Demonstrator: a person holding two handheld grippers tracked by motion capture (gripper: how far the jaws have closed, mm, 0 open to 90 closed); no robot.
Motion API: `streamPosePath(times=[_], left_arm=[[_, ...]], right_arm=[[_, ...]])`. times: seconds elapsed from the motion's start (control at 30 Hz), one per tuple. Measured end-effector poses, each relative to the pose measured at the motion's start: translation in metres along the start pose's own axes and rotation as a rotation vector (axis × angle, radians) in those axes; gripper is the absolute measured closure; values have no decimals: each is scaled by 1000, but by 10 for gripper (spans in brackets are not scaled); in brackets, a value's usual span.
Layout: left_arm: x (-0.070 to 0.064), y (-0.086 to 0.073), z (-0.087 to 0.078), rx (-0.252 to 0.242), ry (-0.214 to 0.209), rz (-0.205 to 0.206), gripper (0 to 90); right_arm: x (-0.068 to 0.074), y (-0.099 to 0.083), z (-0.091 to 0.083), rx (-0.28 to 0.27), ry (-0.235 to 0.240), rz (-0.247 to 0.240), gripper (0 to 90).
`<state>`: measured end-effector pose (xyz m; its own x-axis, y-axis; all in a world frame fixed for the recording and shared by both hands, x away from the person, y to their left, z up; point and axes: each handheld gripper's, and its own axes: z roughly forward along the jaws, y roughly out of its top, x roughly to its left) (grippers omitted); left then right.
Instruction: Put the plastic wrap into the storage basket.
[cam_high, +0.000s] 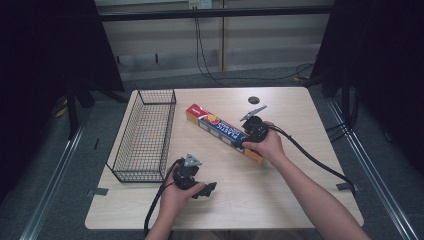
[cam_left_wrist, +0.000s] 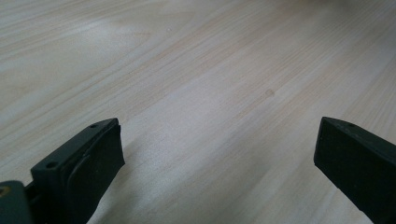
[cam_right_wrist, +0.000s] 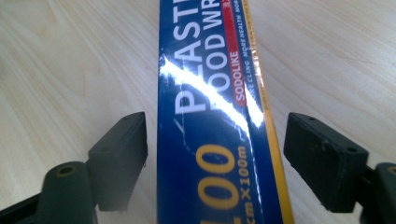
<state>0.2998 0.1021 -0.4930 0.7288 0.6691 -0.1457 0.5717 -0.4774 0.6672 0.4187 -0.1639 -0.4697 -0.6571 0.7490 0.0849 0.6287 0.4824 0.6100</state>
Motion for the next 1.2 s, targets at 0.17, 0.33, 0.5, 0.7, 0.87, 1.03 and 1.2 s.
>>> streamPosePath(times=[0.17, 0.33, 0.5, 0.7, 0.87, 1.03, 1.2], left_arm=[[-1, 0, 0, 1, 0, -1, 14], [0, 0, 1, 7, -5, 2, 14], [-1, 0, 0, 6, -6, -4, 14], [-1, 2, -6, -11, -24, 3, 13], [0, 6, -13, -40, -36, -7, 10], [-1, 17, -23, -80, -59, -15, 3], [-1, 36, -36, -102, -84, 9, 2]], right_arm=[[3, 4, 10, 48, -19, -22, 249], [4, 5, 15, 64, -32, -49, 393], [5, 4, 12, 81, -31, -70, 424], [1, -5, -1, 73, -1, -84, 436], [-5, -17, -21, 42, 20, -116, 436], [-6, -20, -48, 20, 46, -154, 435], [0, -24, -67, 29, 62, -209, 434]])
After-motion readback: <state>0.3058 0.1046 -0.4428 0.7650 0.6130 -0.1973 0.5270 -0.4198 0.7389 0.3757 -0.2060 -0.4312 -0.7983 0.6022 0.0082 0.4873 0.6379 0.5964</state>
